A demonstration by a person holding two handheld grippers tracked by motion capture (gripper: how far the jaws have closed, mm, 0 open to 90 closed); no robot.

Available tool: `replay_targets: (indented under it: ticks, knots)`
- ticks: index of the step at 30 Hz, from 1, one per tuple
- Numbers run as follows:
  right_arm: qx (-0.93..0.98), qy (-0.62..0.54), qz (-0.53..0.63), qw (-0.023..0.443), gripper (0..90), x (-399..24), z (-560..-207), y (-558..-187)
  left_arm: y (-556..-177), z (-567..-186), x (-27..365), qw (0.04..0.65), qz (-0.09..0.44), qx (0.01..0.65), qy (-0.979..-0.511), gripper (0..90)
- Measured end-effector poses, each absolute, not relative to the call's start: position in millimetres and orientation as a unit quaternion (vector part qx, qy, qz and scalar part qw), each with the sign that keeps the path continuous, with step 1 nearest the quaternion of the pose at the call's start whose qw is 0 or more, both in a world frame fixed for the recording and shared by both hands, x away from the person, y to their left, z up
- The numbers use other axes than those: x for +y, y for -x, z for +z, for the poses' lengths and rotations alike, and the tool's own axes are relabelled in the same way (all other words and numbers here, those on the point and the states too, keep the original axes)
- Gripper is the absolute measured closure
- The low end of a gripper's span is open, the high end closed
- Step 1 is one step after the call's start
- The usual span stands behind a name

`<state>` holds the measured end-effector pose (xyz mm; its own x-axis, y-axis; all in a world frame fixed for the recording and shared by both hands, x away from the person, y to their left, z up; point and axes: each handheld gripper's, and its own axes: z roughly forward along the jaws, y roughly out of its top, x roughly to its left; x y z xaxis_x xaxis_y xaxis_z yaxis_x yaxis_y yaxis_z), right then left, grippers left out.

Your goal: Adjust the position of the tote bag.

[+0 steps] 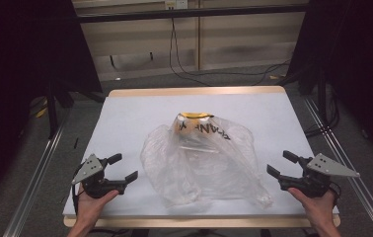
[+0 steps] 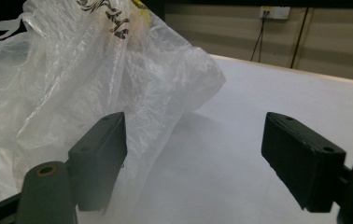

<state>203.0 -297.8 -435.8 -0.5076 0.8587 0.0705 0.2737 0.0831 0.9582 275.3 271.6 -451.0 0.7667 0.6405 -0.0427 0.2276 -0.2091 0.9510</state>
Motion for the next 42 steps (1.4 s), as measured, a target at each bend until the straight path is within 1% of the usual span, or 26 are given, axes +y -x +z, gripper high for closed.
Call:
replay_targets:
  ticks: [9, 10, 12, 15, 16, 17, 18, 20, 21, 22, 26, 28, 31, 32, 33, 36, 37, 40, 42]
  knots:
    - [0.686, -0.404, 0.540, 0.274, 23.8, -299, -434, -201, -271, -449, 266, 0.562, 0.177, 0.278, -0.758, 15.6]
    - [0.684, -0.408, 0.542, 0.269, 23.7, -298, -434, -201, -270, -448, 266, 0.559, 0.177, 0.271, -0.763, 15.6]
    - [0.692, -0.404, 0.539, 0.259, 25.2, -299, -435, -201, -266, -444, 261, 0.562, 0.171, 0.264, -0.765, 18.7]
    - [0.695, -0.401, 0.540, 0.253, 26.1, -299, -435, -201, -263, -441, 256, 0.561, 0.176, 0.250, -0.770, 20.1]
    - [0.693, -0.398, 0.545, 0.252, 29.0, -299, -434, -201, -259, -440, 252, 0.563, 0.176, 0.242, -0.771, 23.6]
    - [0.693, -0.398, 0.545, 0.252, 29.0, -299, -434, -201, -259, -440, 252, 0.563, 0.176, 0.242, -0.771, 25.1]
    - [0.694, -0.392, 0.553, 0.244, 32.6, -298, -432, -200, -257, -439, 250, 0.565, 0.176, 0.239, -0.770, 26.5]
    - [0.693, -0.389, 0.555, 0.245, 33.7, -297, -431, -200, -256, -438, 249, 0.567, 0.171, 0.240, -0.770, 27.7]
    - [0.694, -0.387, 0.557, 0.241, 36.3, -296, -431, -199, -255, -437, 247, 0.567, 0.172, 0.235, -0.770, 28.8]
    - [0.698, -0.378, 0.561, 0.233, 40.5, -295, -430, -198, -253, -435, 245, 0.569, 0.168, 0.228, -0.772, 32.9]
    - [0.702, -0.368, 0.567, 0.224, 45.0, -293, -428, -196, -248, -433, 238, 0.574, 0.155, 0.217, -0.774, 35.4]
    - [0.707, -0.356, 0.572, 0.213, 50.3, -292, -425, -193, -243, -432, 231, 0.570, 0.147, 0.207, -0.782, 39.5]
    - [0.713, -0.347, 0.573, 0.208, 52.8, -290, -423, -189, -240, -431, 226, 0.570, 0.141, 0.199, -0.785, 42.0]
    - [0.717, -0.339, 0.574, 0.204, 54.3, -286, -421, -185, -238, -431, 224, 0.573, 0.134, 0.190, -0.786, 44.4]
    - [0.722, -0.333, 0.572, 0.201, 55.4, -285, -421, -183, -236, -430, 223, 0.568, 0.136, 0.192, -0.789, 44.3]
    - [0.726, -0.326, 0.572, 0.199, 53.0, -279, -420, -181, -231, -426, 220, 0.570, 0.122, 0.184, -0.792, 44.8]
    - [0.727, -0.326, 0.571, 0.196, 52.0, -278, -420, -180, -229, -423, 220, 0.566, 0.127, 0.182, -0.794, 45.5]
    - [0.734, -0.323, 0.566, 0.190, 49.6, -274, -423, -174, -225, -421, 215, 0.566, 0.110, 0.162, -0.800, 48.5]
    - [0.741, -0.324, 0.558, 0.184, 48.1, -273, -425, -169, -224, -422, 210, 0.565, 0.100, 0.154, -0.805, 48.7]
